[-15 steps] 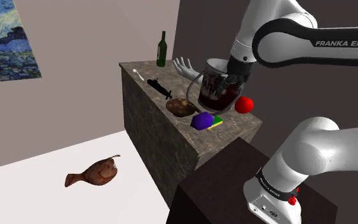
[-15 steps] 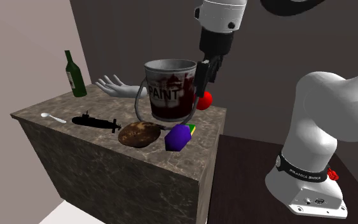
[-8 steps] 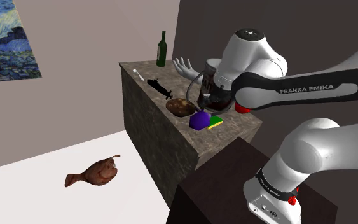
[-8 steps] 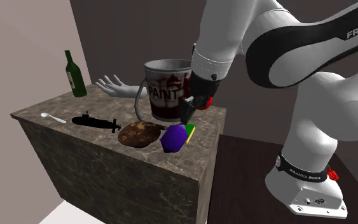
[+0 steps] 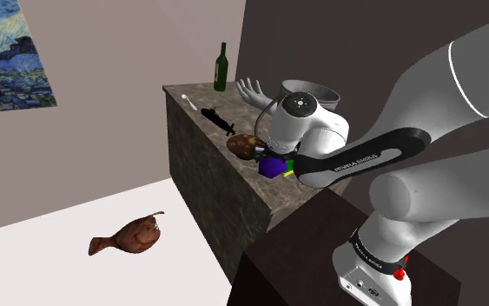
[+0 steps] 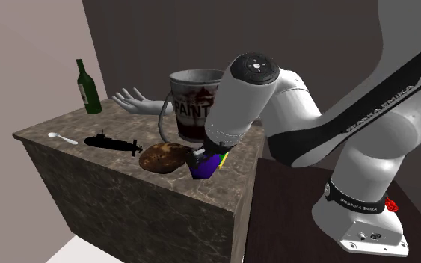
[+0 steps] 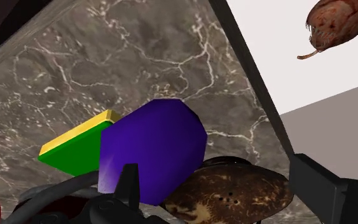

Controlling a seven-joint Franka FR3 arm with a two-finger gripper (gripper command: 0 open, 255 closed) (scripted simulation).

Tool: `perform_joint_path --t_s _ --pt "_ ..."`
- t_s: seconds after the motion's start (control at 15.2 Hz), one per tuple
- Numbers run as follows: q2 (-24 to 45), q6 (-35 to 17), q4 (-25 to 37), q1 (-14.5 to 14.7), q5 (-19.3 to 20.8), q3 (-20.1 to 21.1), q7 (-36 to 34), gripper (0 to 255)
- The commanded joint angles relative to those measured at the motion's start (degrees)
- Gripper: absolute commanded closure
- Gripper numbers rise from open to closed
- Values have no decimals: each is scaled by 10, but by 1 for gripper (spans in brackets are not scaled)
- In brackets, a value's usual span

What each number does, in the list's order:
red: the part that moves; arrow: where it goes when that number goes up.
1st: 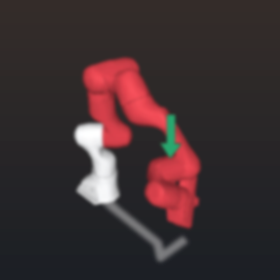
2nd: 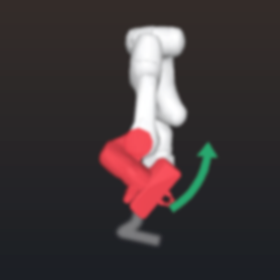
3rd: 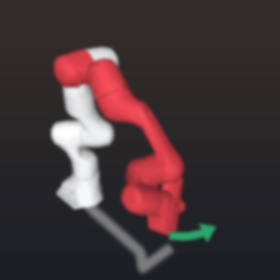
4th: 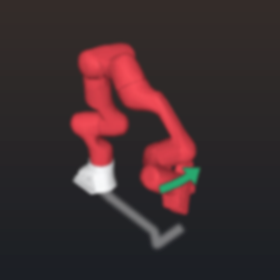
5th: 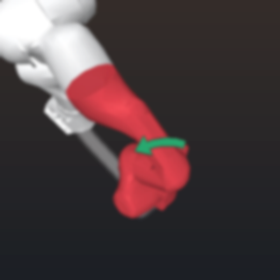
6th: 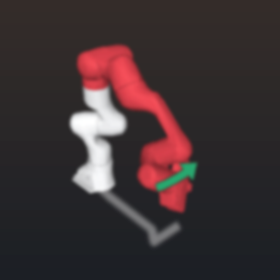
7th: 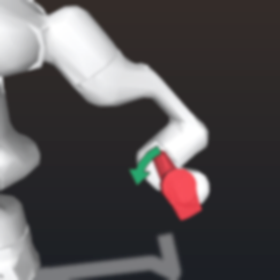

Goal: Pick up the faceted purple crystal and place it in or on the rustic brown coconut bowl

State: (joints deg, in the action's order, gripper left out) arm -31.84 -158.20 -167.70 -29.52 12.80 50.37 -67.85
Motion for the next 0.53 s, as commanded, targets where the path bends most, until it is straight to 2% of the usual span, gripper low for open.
perform_joint_path --t_s 0.0,0.4,0.46 --pt "22 -36 14 -81 31 81 -69 0" --pt "50 -102 25 -234 87 197 -110 0" --pt "53 -119 29 -280 100 234 -121 0"
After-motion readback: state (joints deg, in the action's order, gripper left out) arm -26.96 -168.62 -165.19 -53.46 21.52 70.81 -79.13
